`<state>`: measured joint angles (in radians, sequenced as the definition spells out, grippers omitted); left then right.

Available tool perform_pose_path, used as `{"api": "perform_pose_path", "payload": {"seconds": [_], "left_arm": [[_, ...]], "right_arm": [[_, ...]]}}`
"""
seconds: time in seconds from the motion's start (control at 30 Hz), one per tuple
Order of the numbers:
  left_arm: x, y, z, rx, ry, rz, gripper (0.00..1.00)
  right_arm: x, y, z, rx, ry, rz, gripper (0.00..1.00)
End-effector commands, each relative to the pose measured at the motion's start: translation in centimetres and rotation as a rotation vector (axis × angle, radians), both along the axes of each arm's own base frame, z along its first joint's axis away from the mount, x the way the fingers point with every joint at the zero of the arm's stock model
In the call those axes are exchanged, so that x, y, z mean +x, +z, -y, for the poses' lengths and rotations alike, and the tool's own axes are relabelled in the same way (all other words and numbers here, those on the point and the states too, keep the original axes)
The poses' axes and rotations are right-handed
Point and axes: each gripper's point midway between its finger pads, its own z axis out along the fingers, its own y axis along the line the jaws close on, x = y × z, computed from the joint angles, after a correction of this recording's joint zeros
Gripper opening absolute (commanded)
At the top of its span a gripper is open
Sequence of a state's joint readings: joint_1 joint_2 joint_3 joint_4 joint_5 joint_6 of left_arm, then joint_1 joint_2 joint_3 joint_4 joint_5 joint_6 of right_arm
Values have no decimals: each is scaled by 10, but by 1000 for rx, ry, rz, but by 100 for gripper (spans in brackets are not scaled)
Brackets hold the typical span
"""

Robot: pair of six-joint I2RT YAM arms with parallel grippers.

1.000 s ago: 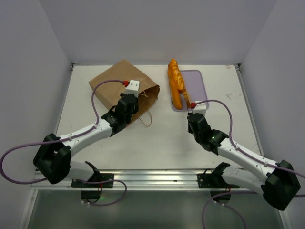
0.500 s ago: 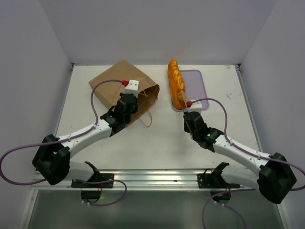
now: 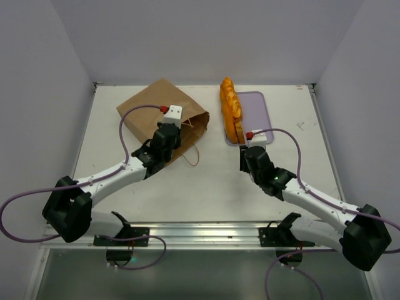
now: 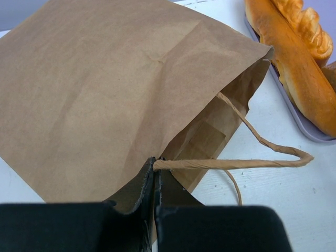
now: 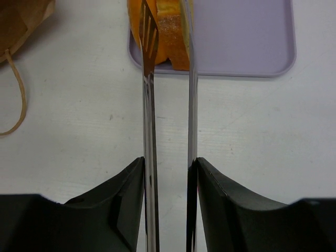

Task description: Take the fake bread out of the paper bag

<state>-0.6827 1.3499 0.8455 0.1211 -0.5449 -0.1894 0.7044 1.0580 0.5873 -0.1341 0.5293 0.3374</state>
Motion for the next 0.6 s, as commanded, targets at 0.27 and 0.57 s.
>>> {"api": "perform_pose_path", "payload": {"seconds": [0.27,0.57], "left_arm": [[4,20,1,-46,-3,62,0],[4,20,1,-44,-2,63,0]], "right_arm": [[4,37,-5,79,15,79,47],[-9,61,-9,136,73,99,48]]}}
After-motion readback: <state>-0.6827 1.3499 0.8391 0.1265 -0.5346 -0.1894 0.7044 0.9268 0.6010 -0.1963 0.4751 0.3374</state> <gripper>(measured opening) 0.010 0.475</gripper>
